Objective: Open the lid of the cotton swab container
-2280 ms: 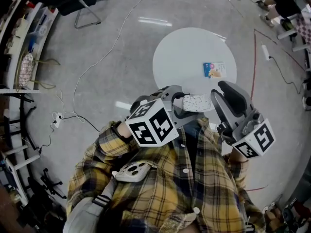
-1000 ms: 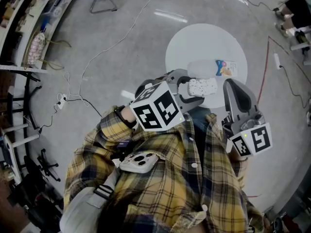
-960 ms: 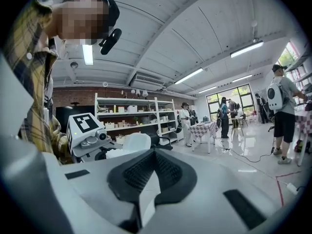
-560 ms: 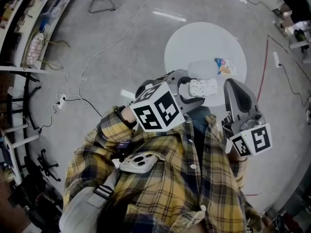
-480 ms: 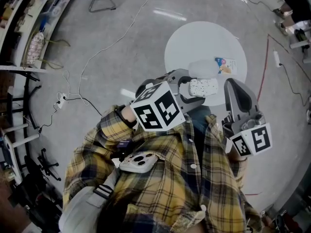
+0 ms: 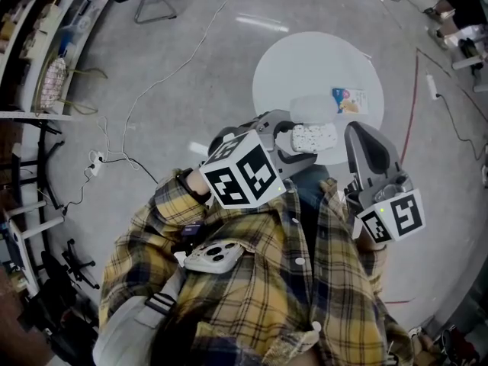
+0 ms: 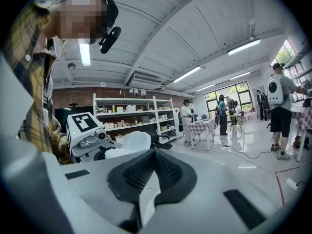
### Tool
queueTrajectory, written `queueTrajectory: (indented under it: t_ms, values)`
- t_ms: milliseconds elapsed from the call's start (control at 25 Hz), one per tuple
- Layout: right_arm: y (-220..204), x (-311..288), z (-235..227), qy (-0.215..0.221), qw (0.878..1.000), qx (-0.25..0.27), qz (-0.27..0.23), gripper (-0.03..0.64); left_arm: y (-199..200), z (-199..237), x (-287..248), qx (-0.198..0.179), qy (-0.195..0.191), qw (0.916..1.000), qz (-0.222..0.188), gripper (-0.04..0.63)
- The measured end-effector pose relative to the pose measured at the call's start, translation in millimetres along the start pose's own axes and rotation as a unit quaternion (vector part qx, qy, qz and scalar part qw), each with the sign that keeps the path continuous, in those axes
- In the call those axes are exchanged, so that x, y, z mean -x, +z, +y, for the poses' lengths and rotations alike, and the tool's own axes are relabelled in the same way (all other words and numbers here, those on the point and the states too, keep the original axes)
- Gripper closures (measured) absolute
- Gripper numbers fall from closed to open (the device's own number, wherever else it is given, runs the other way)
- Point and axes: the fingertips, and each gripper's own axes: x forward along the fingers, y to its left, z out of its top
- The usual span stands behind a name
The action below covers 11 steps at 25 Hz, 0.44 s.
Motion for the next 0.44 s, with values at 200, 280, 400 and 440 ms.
queueTrajectory:
  t_ms: [200, 280, 400, 440]
  values:
    - [-0.3, 0.9, 0.5, -0.002, 1.000, -0.002, 0.001, 0.601, -1.8, -1.1, -0.3, -0.003, -0.003, 1.0000, 0.005, 0.367]
    - [0.0, 1.7, 1.6, -0.001, 1.000, -0.002, 0.002, 0.601, -1.4, -2.7, 0.1, -0.003, -0.004, 1.0000, 0.005, 0.367]
    - [1.4, 5.3, -3.2, -0.002, 1.000, -0.001, 0.002, 0.601, 3.5, -3.7, -4.7, -0.005, -0.005, 1.0000, 0.004, 0.367]
    - [2.1, 6.8, -5.6, -0.003, 1.000, -0.001, 0.002, 0.601, 5.7, -3.8, -7.0, -0.007, -0.006, 1.0000, 0.004, 0.367]
